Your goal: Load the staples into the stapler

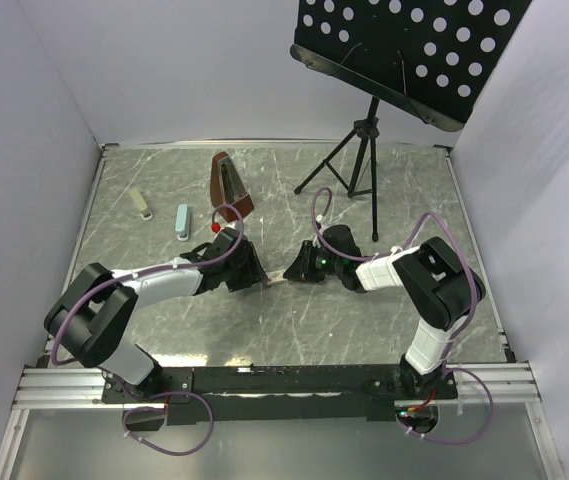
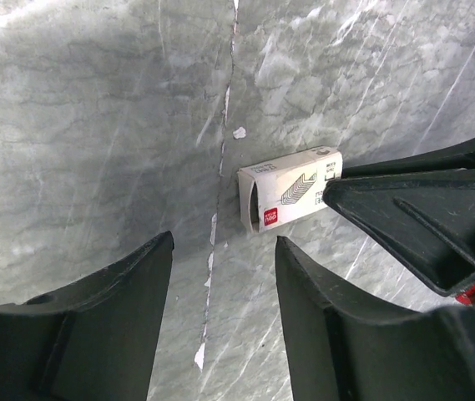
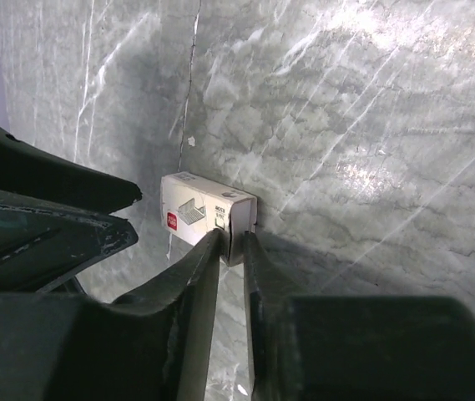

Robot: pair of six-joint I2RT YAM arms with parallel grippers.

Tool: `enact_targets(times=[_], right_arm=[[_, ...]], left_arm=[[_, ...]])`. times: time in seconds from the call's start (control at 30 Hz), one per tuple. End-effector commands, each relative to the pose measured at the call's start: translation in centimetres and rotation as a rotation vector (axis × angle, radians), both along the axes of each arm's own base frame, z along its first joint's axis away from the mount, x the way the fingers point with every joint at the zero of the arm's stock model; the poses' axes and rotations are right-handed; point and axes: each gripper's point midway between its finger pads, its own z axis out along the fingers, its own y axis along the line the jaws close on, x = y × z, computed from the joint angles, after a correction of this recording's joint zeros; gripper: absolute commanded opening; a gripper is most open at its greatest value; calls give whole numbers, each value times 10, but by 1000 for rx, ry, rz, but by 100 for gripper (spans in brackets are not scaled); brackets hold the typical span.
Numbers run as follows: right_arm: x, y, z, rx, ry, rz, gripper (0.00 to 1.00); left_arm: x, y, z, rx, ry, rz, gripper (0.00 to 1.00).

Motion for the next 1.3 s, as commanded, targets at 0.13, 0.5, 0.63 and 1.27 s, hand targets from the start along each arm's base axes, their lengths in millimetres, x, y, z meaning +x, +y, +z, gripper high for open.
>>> enact_targets(times=[0.13,0.5,0.63,1.27], right_arm=[[17,8,19,38,-70,8,14],[18,7,23,29,-87,9,6],[19,6,23,17,-95,9,5],[19,6,21,-45,-125,10,5]], left_arm=[[11,-20,13,-58,-29,-25,57],[16,-21,11,-52,-29,-6,44],[20,-20,10,-43,-30,13,39],[18,-13,4,45,-32,27,20]])
